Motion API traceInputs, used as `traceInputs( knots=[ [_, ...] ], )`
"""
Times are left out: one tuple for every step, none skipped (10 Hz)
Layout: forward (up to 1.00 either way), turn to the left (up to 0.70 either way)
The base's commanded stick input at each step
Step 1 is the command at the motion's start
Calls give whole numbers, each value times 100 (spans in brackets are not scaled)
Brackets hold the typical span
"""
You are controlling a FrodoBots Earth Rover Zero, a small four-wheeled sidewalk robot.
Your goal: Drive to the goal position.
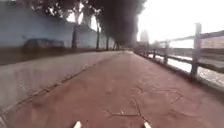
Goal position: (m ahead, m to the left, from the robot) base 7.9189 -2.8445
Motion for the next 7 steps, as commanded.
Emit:
traceInputs(
  knots=[
    [70,0],
    [70,0],
    [70,0],
    [70,0],
    [70,0],
    [70,0],
    [70,0]
  ],
)
